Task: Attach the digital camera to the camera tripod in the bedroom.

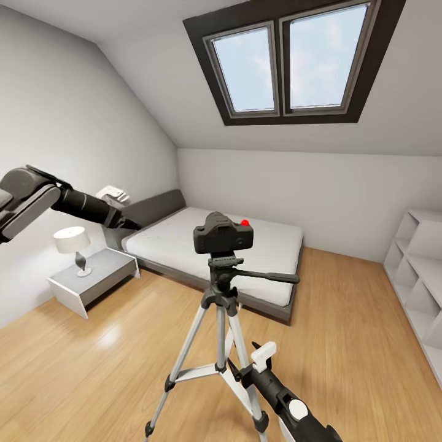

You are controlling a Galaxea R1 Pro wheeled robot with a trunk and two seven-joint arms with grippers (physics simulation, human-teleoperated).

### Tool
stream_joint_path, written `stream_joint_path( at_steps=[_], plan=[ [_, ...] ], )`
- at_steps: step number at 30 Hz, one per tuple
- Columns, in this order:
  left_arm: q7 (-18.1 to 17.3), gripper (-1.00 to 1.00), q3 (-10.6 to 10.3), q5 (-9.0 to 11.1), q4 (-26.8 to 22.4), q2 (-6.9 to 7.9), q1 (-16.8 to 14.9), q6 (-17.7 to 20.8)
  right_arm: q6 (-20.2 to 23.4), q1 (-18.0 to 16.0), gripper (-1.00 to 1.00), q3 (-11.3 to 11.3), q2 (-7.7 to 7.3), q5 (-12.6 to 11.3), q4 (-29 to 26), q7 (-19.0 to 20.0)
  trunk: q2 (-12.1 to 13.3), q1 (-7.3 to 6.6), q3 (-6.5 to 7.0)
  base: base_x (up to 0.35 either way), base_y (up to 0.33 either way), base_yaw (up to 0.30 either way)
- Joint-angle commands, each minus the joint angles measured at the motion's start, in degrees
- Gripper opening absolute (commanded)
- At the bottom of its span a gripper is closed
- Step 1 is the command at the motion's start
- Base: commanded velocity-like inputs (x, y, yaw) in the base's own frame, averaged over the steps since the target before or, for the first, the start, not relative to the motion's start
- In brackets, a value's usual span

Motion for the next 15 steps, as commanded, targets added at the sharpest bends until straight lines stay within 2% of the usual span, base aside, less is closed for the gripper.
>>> stream_joint_path(
  at_steps=[1,7,15],
  plan=[
    [0.33,1.0,-0.15,0.0,0.93,-0.18,-0.04,0.14,-0.32,-0.06,1.0,-0.05,0.02,0.28,0.05,0.07,-0.15,0.03,-0.13,0.0,0.0,0.0],
    [2.07,1.0,-0.17,0.01,8.21,-2.0,0.19,0.14,-3.46,0.06,1.0,-0.08,-0.24,0.28,0.1,0.3,-0.15,0.03,-0.13,0.0,0.0,0.0],
    [2.37,1.0,-0.18,0.01,13.43,-3.13,0.29,0.14,-5.76,0.18,1.0,-0.12,-0.52,0.28,1.55,0.45,-0.15,0.03,-0.13,0.0,0.0,0.0]
  ],
)
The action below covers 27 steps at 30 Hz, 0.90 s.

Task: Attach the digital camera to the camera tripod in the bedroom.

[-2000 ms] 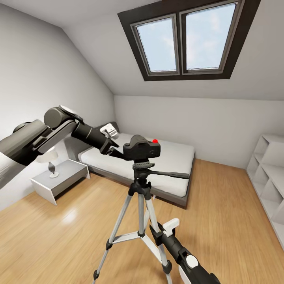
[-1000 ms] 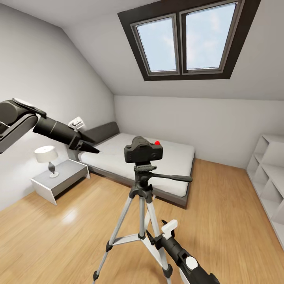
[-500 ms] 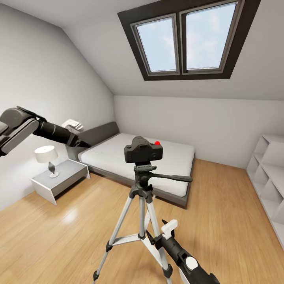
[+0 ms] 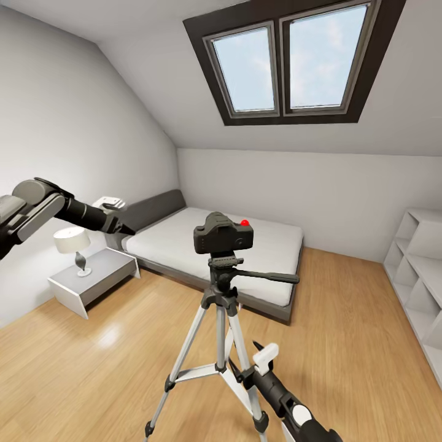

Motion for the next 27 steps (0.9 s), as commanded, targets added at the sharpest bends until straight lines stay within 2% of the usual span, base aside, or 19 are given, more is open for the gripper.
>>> stream_joint_path(
  at_steps=[1,16,27],
  plan=[
    [-0.31,1.0,-0.18,-0.15,0.49,-0.04,-0.1,0.06,-0.46,-0.04,1.0,-0.06,-0.02,0.27,0.27,0.05,-0.13,0.04,-0.13,0.0,0.0,0.0],
    [-0.18,1.0,-0.25,-0.15,3.82,-0.89,0.32,0.06,-6.73,0.19,1.0,-0.06,-0.63,0.25,4.47,0.13,-0.13,0.04,-0.13,0.0,0.0,0.0],
    [-0.17,1.0,-0.26,-0.15,6.39,-2.28,0.46,0.06,-8.08,0.22,1.0,-0.06,-0.75,0.19,7.07,2.06,-0.13,0.04,-0.13,0.0,0.0,0.0]
  ],
)
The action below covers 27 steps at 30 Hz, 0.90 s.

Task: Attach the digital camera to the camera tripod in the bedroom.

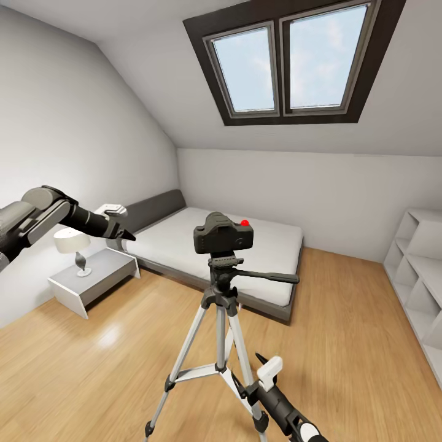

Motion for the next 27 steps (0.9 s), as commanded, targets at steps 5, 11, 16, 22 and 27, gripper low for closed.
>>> stream_joint_path(
  at_steps=[5,11,16,22,27],
  plan=[
    [-0.35,1.0,-0.21,-0.21,0.3,-0.13,0.0,0.02,-2.33,-0.07,1.0,-0.04,0.01,0.25,1.3,0.79,-0.13,0.04,-0.13,0.0,0.0,0.0],
    [-0.35,1.0,-0.21,-0.21,0.44,-0.23,0.19,0.02,-4.0,-0.07,1.0,-0.04,0.0,0.25,3.07,1.11,-0.13,0.04,-0.13,-0.057,0.0,0.0],
    [-0.35,1.0,-0.21,-0.21,0.48,-0.34,0.23,0.02,-4.34,-0.07,1.0,-0.04,0.0,0.25,3.71,1.16,-0.13,0.04,-0.13,-0.215,0.0,0.0],
    [-0.35,1.0,-0.21,-0.21,1.41,-0.39,0.26,0.02,-4.6,-0.07,1.0,-0.04,0.0,0.25,4.48,1.18,-0.13,0.04,-0.13,-0.086,0.0,0.0],
    [-0.37,1.0,-0.21,-0.21,3.27,-0.47,0.3,0.02,-5.38,-0.07,1.0,-0.04,0.0,0.23,5.74,1.19,-0.13,0.04,-0.13,-0.023,0.0,0.0]
  ],
)
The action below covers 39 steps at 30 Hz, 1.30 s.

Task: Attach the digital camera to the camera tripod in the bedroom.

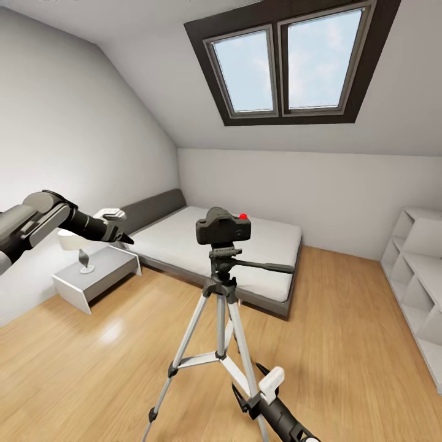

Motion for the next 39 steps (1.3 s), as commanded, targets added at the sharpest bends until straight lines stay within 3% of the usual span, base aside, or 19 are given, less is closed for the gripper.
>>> stream_joint_path(
  at_steps=[1,9,16,23,28,34,39],
  plan=[
    [-0.38,1.0,-0.23,-0.17,0.56,-0.01,-0.1,0.02,-0.63,-0.07,1.0,-0.11,0.02,0.24,0.46,0.04,-0.13,0.04,-0.13,-0.013,0.0,0.0],
    [-0.36,1.0,-0.23,-0.17,8.34,-1.7,-0.06,0.02,-7.41,-0.07,1.0,-0.11,0.03,0.12,5.74,-0.1,-0.13,0.04,-0.13,-0.004,0.0,0.0],
    [-0.35,1.0,-0.23,-0.17,17.86,-4.87,0.06,0.02,-12.13,-0.07,1.0,-0.23,0.02,-0.25,10.88,-0.41,-0.13,0.04,-0.13,0.0,0.0,0.0],
    [-0.26,1.0,-0.23,-0.17,28.2,-8.81,0.09,-4.63,-15.32,-0.07,1.0,-0.33,0.02,-1.48,17.34,-1.65,-0.13,0.04,-0.13,0.0,0.0,0.0],
    [-0.21,1.0,-0.23,-0.17,33.22,-10.14,0.13,-7.52,-16.68,-0.07,1.0,-0.41,-0.05,-2.16,20.89,-3.18,-0.13,0.04,-0.13,0.0,0.0,0.0],
    [-0.15,1.0,-0.16,-0.17,38.74,-10.83,1.01,-11.81,-17.3,0.2,1.0,-0.45,-1.99,-2.56,23.2,-7.82,-0.13,0.04,-0.13,0.0,0.0,0.0],
    [0.67,1.0,-0.15,-0.17,40.38,-10.94,3.9,-13.51,-17.26,0.68,1.0,-0.46,-3.88,-2.67,23.75,-11.49,-0.13,0.04,-0.13,0.0,0.0,0.0]
  ],
)
